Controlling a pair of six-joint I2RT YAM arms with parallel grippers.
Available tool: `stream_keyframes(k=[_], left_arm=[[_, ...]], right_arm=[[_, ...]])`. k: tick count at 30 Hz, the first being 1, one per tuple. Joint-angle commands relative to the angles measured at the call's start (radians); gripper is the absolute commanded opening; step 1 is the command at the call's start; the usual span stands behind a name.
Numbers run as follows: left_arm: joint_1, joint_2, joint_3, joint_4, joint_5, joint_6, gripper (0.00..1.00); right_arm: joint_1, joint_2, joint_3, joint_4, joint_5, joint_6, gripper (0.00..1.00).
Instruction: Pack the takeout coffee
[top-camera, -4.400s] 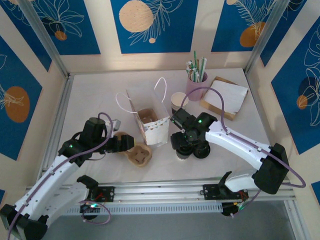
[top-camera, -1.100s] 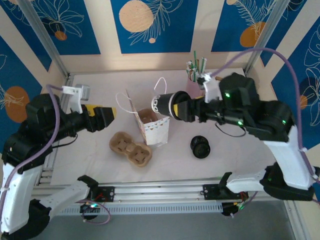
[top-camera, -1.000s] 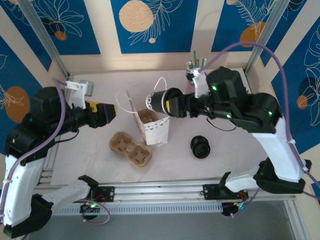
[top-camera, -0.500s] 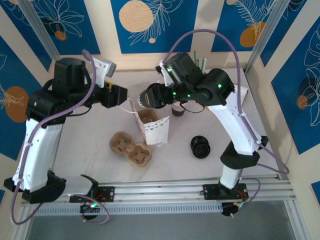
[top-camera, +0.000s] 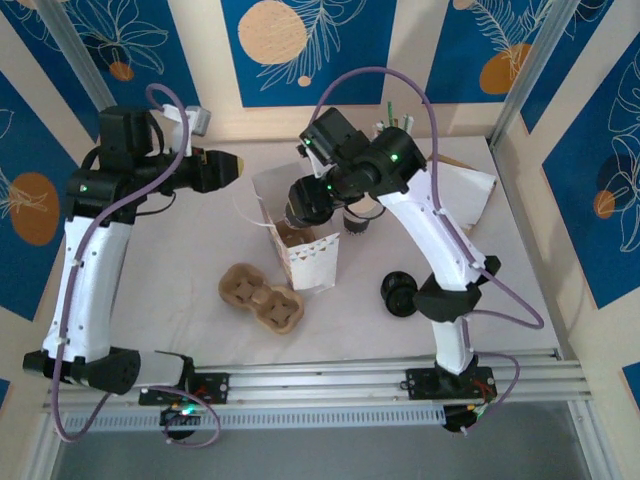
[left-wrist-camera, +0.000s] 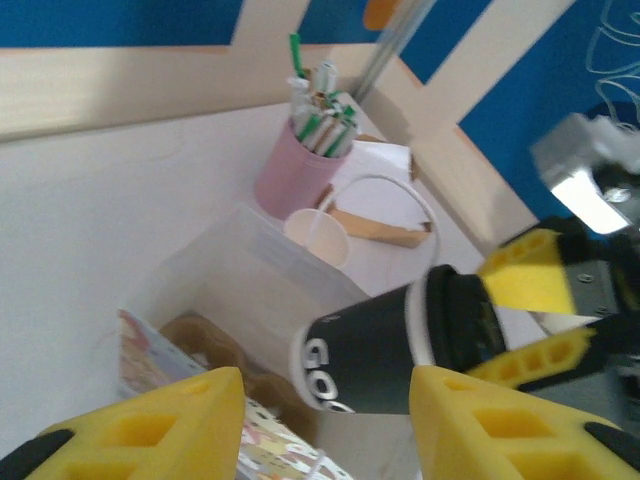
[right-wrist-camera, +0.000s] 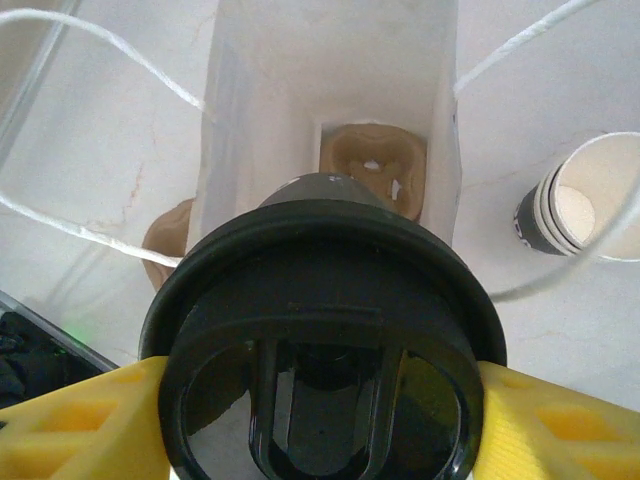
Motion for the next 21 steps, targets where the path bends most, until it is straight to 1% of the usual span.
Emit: stream_keyframes(k=[1,15,21], left_arm=[[0.006,-0.033,-0.047,0.06,0.089,-0.012,0.47],[0.026,-0.132,-0.215,0.023,-0.041,-0.014,0.48],[0.046,-0.162,-0.266,0.042,-0.03,-0.034,0.49]], right_arm=[[-0.003,0.027,0.037,-0.078,-0.004,-0.024,0.62],[0.004,0.093,0.061,-0.128,0.014,-0.057,0.62],[0.006,0.116,0.067,-0.15,0.008,-0.064,0.62]])
